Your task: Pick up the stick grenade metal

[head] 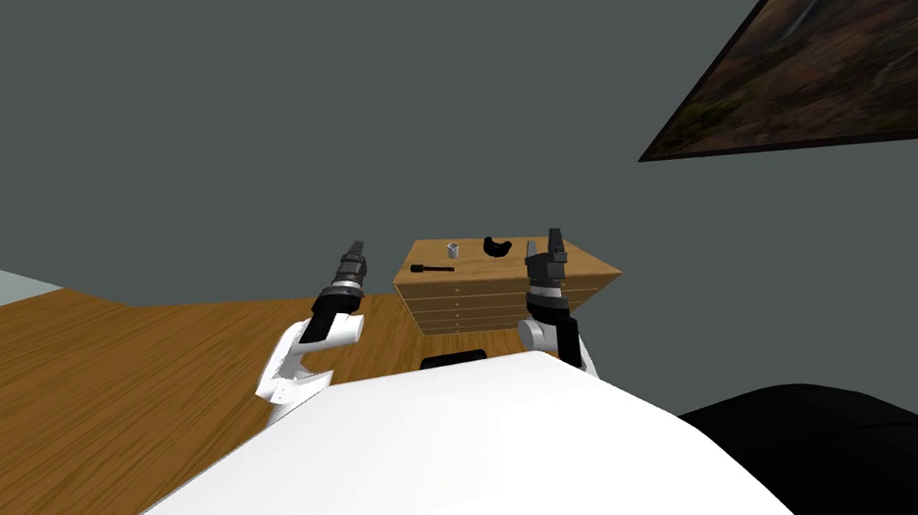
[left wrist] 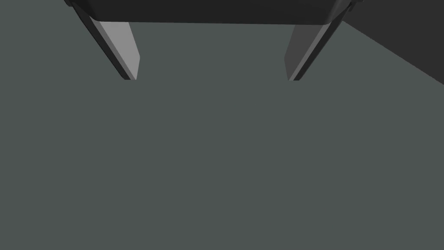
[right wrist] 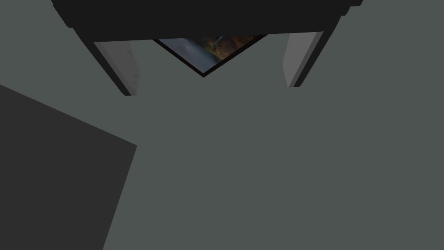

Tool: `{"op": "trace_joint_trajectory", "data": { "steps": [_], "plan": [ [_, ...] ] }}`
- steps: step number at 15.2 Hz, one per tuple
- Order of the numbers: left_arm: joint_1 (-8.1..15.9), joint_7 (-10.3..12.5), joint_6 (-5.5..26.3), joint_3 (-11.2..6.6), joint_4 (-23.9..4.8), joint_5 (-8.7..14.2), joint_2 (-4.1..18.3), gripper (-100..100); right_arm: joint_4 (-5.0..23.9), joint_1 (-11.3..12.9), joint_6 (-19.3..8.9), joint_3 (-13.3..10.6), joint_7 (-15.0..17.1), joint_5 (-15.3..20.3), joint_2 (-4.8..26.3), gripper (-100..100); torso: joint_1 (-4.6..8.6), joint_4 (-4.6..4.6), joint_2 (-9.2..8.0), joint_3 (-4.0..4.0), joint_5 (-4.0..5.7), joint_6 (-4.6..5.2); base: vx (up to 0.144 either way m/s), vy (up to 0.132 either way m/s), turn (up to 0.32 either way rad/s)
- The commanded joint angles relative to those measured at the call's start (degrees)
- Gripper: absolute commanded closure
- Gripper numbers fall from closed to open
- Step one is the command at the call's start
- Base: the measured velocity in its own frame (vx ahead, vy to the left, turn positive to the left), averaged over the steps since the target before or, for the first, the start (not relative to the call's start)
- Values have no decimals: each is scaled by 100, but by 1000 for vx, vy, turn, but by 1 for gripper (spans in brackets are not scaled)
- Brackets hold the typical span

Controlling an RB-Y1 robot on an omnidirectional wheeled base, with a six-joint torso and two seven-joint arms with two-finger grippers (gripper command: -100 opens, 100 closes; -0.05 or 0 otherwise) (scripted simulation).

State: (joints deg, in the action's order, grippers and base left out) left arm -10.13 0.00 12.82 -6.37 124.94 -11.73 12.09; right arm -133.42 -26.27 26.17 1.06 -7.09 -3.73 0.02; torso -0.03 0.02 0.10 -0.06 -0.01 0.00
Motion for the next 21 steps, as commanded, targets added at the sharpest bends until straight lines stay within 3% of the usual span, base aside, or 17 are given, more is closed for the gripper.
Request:
{"op": "trace_joint_trajectory", "data": {
  "steps": [1,2,5,6,9,10,13,14,21],
  "plan": [
    [11,6,254,-2,9,-2,0,-100,0,0,0,0,0,0,0,0,0,0,0,0,0,0,9,3,0],
    [175,51,400,-44,-84,-9,3,-100,0,0,0,0,0,0,0,0,1,0,-2,1,0,-1,14,2,-21],
    [175,51,725,-44,-84,-9,3,-100,0,0,0,0,0,0,0,0,2,0,0,0,0,0,17,2,-13],
    [342,92,858,-81,-179,-9,0,-100,0,0,0,0,0,0,0,0,2,0,-2,1,0,-1,19,-2,-16],
    [342,92,1201,-81,-179,-9,0,-100,0,0,0,0,0,0,0,0,3,0,1,-1,1,0,19,0,-15],
    [508,129,1348,-114,-275,-3,-8,-100,0,0,0,0,0,0,0,0,3,0,-1,1,1,-1,20,2,-21],
    [508,129,1678,-114,-275,-3,-8,-100,0,0,0,0,0,0,0,0,3,1,2,-1,1,0,20,0,-14],
    [674,163,1855,-142,-371,8,-20,-100,0,0,0,0,0,0,0,0,3,0,-1,0,0,-1,22,-4,-21],
    [838,193,2631,-165,-466,25,-34,-100,0,0,0,0,0,0,0,0,5,1,3,-2,1,0,22,-3,-15]
  ]
}}
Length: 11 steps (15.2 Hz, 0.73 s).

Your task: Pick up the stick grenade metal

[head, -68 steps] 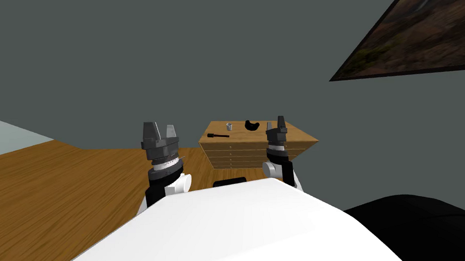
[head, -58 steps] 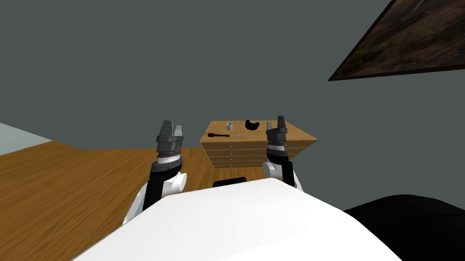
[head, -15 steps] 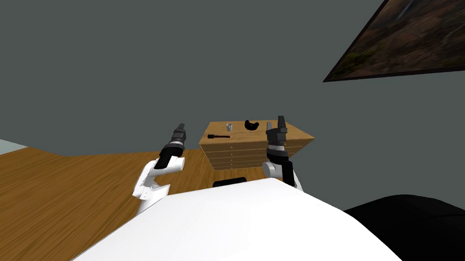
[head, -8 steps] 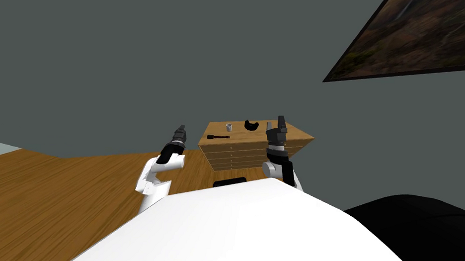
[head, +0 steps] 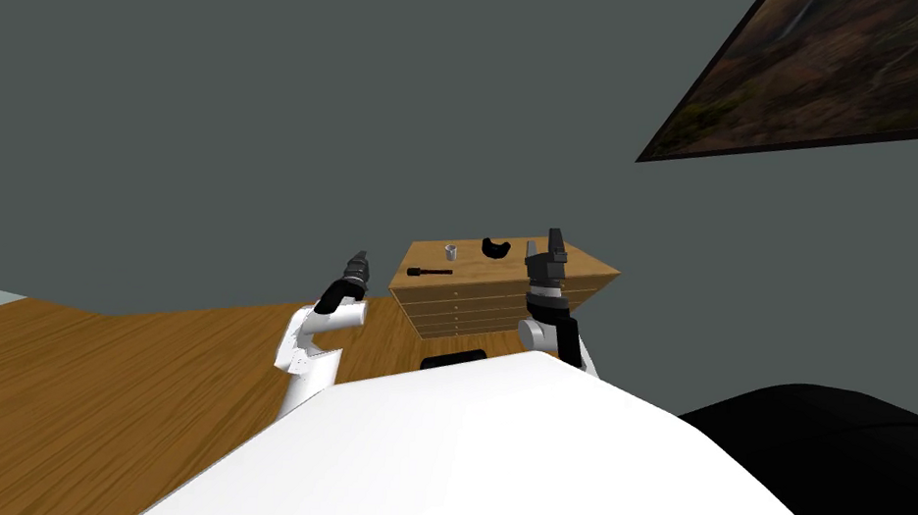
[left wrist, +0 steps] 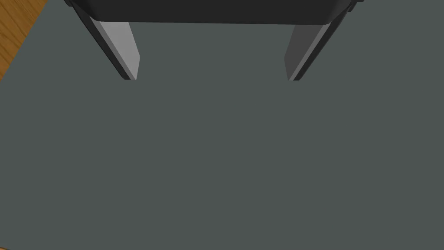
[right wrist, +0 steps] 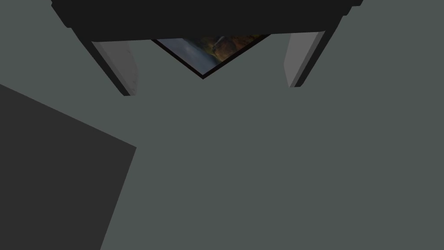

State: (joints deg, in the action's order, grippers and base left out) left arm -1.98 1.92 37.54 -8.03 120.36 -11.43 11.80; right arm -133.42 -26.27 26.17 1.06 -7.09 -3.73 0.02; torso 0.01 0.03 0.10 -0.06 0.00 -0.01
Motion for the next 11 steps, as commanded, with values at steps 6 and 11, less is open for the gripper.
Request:
{"op": "trace_joint_trajectory", "data": {
  "steps": [6,11],
  "plan": [
    [343,48,787,-29,-193,47,-43,-100,0,0,0,0,0,0,0,0,1,0,0,0,0,0,22,-4,-13],
    [497,66,1359,-37,-283,81,-67,-100,0,0,0,0,0,0,0,0,3,0,3,-1,1,1,30,-8,-18]
  ]
}}
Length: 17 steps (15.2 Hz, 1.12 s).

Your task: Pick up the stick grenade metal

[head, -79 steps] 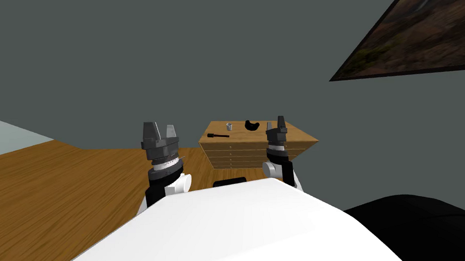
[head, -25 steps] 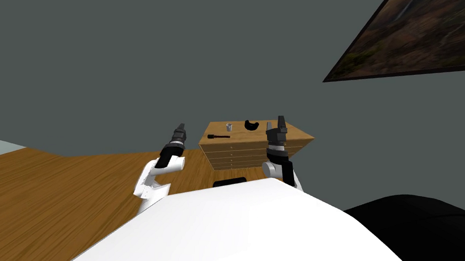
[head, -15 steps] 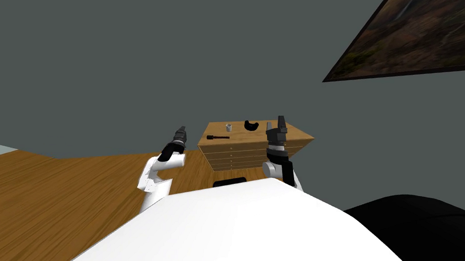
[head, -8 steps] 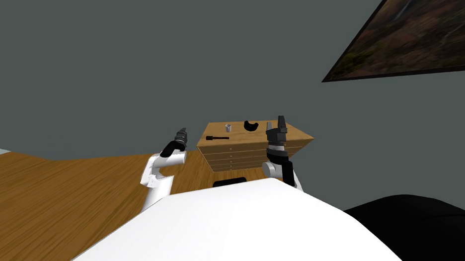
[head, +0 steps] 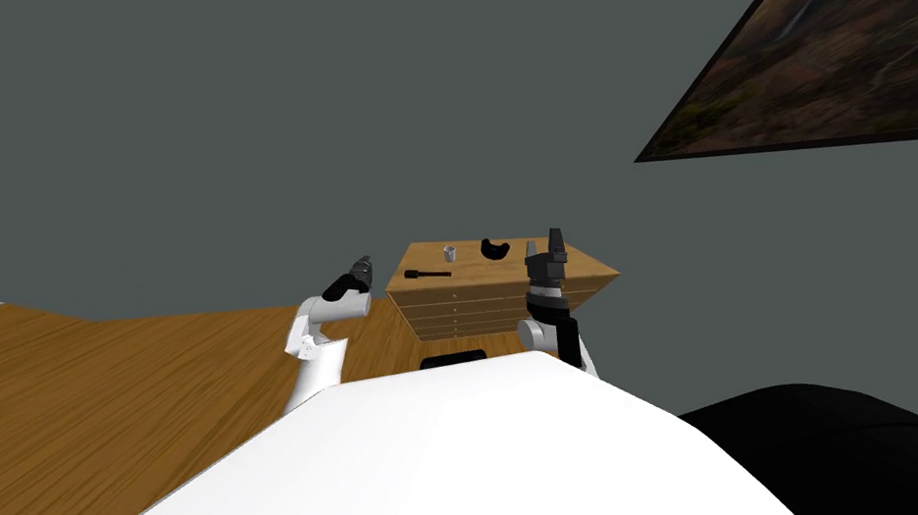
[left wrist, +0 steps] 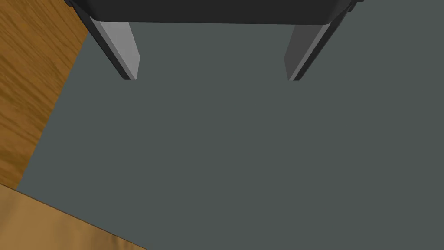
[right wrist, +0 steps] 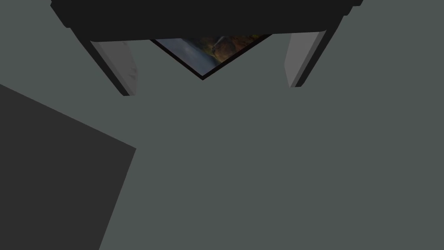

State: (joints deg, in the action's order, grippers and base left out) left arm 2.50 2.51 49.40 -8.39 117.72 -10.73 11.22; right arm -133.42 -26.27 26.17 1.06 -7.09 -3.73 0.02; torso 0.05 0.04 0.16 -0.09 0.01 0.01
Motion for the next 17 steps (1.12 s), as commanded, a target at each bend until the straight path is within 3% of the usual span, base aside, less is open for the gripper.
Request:
{"op": "trace_joint_trajectory", "data": {
  "steps": [1,2,3,6,7,10,11,17],
  "plan": [
    [49,6,286,-1,-19,11,-9,-100,0,0,0,0,0,0,0,0,0,0,0,0,0,0,28,-8,-13],
    [49,6,366,-1,-19,11,-9,-100,0,0,0,0,0,0,0,0,0,0,-1,1,0,-1,16,-3,0],
    [199,19,537,-3,-108,50,-35,-100,0,0,0,0,0,0,0,0,-2,-1,-4,2,0,-1,28,-13,-22],
    [199,19,810,-3,-108,50,-35,-100,0,0,0,0,0,0,0,0,1,0,0,0,0,-1,29,-9,-13],
    [345,29,995,-1,-194,94,-62,-100,0,0,0,0,0,0,0,0,-1,0,-4,2,0,-2,26,-14,-18],
    [345,29,1242,-1,-194,94,-62,-100,0,0,0,0,0,0,0,0,1,0,0,0,0,-1,30,-11,-12],
    [486,34,1423,7,-278,143,-91,-100,0,0,0,0,0,0,0,0,-1,0,-3,1,0,-1,31,-11,-25],
    [622,35,2058,21,-359,196,-120,-100,0,0,0,0,0,0,0,0,4,1,3,-2,1,0,36,-14,-16]
  ]
}}
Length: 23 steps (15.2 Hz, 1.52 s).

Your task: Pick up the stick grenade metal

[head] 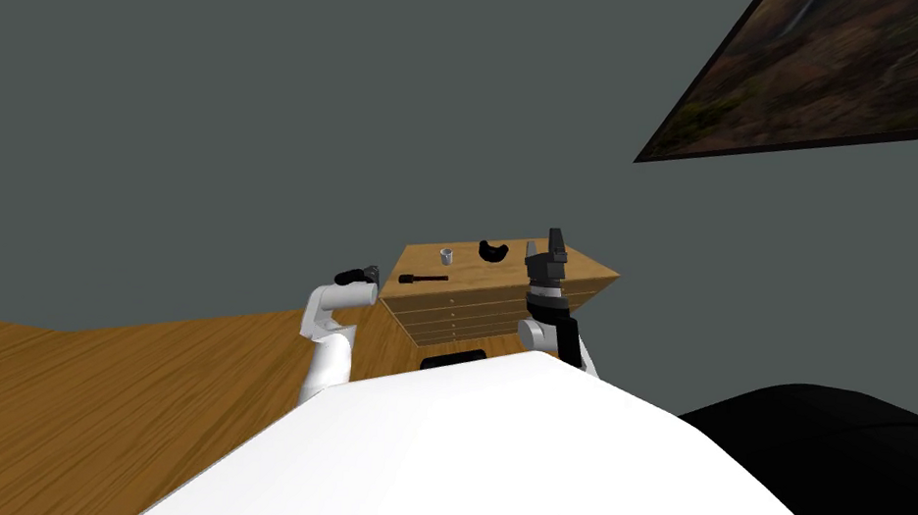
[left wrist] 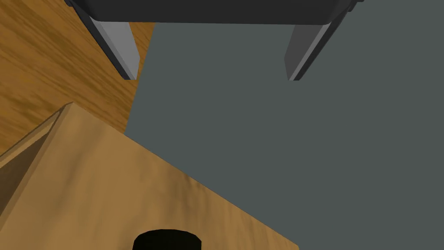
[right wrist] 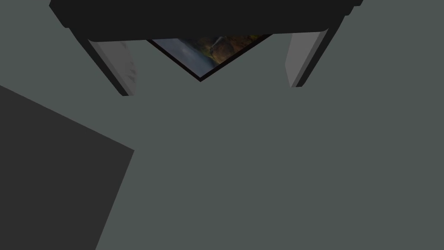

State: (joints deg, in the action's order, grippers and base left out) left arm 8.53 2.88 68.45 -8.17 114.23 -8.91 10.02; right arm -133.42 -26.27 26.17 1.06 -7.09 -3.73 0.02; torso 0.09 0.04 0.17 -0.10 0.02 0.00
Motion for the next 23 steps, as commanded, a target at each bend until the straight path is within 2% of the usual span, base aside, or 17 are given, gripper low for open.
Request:
{"op": "trace_joint_trajectory", "data": {
  "steps": [1,3,4,5,7,8,10,11,16,23],
  "plan": [
    [150,-5,286,17,-89,71,-31,-100,0,0,0,0,0,0,0,0,0,0,0,0,0,0,41,-23,-20],
    [150,-5,528,17,-89,71,-31,-100,0,0,0,0,0,0,0,0,2,0,3,-2,1,0,44,-17,-15],
    [150,-5,536,17,-89,71,-31,-100,0,0,0,0,0,0,0,0,0,0,2,-1,0,0,22,-5,1],
    [274,-11,735,39,-165,132,-64,-100,0,0,0,0,0,0,0,0,-3,0,-2,1,-1,0,39,-16,-20],
    [274,-11,900,39,-165,132,-64,-100,0,0,0,0,0,0,0,0,0,0,2,-1,0,0,38,-16,-19],
    [391,-22,1073,67,-238,197,-98,-100,0,0,0,0,0,0,0,0,-1,0,-1,0,0,0,45,-22,-18],
    [391,-22,1243,67,-238,197,-98,-100,0,0,0,0,0,0,0,0,3,1,5,-3,1,1,50,-21,-16],
    [501,-36,1401,99,-309,264,-133,-100,0,0,0,0,0,0,0,0,1,1,4,-2,0,0,50,-19,-18],
    [603,-52,1864,134,-376,333,-171,-100,0,0,0,0,0,0,0,0,3,1,5,-3,1,1,46,-21,-15],
    [923,-138,2790,295,-607,607,-344,-100,0,0,0,0,0,0,0,0,11,3,13,-7,3,1,60,-32,-19]
  ]
}}
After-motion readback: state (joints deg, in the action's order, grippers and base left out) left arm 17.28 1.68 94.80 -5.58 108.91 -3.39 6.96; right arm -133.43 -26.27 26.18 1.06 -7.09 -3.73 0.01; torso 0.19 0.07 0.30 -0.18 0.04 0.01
